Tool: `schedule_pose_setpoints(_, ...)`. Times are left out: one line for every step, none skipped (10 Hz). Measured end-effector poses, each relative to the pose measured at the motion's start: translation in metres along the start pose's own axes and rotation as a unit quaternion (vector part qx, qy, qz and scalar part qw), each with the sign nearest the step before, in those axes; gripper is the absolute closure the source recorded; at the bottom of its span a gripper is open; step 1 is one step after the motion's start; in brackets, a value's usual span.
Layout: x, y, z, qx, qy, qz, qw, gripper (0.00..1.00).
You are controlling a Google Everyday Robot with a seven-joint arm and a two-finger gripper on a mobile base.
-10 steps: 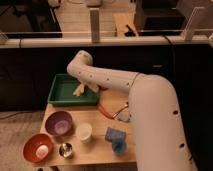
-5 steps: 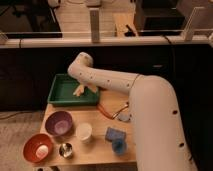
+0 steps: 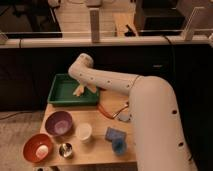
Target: Place banana in paper cup
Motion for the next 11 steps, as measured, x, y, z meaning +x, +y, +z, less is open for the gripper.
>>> schedule_pose_setpoints(0.0, -0.001, 0.001, 0.003, -0.001, 0.001, 1.0, 0.2)
schedule_pose_setpoints(0.0, -0.002, 0.002, 0.006, -0.003, 0.001, 1.0, 0.2)
schedule_pose_setpoints(0.0, -0.003, 0.002, 0.007, -0.003, 0.001, 1.0, 0.2)
schedule_pose_setpoints(0.0, -0.004, 0.003, 0.011, -0.003, 0.001, 0.9999, 0.2)
schedule_pose_setpoints(0.0, -0.007, 0.005, 0.016, -0.004, 0.001, 0.9999, 0.2)
schedule_pose_setpoints(0.0, -0.009, 0.007, 0.019, -0.005, 0.0, 0.9998, 0.2)
schedule_pose_setpoints(-0.001, -0.011, 0.009, 0.023, -0.009, -0.001, 0.9997, 0.2)
schedule_pose_setpoints(-0.001, -0.014, 0.012, 0.028, -0.016, -0.001, 0.9995, 0.2)
schedule_pose_setpoints(-0.002, -0.016, 0.014, 0.033, -0.025, -0.001, 0.9992, 0.2)
schedule_pose_setpoints(-0.001, -0.018, 0.017, 0.036, -0.032, 0.0, 0.9989, 0.2)
schedule_pose_setpoints(-0.001, -0.018, 0.019, 0.037, -0.035, 0.0, 0.9987, 0.2)
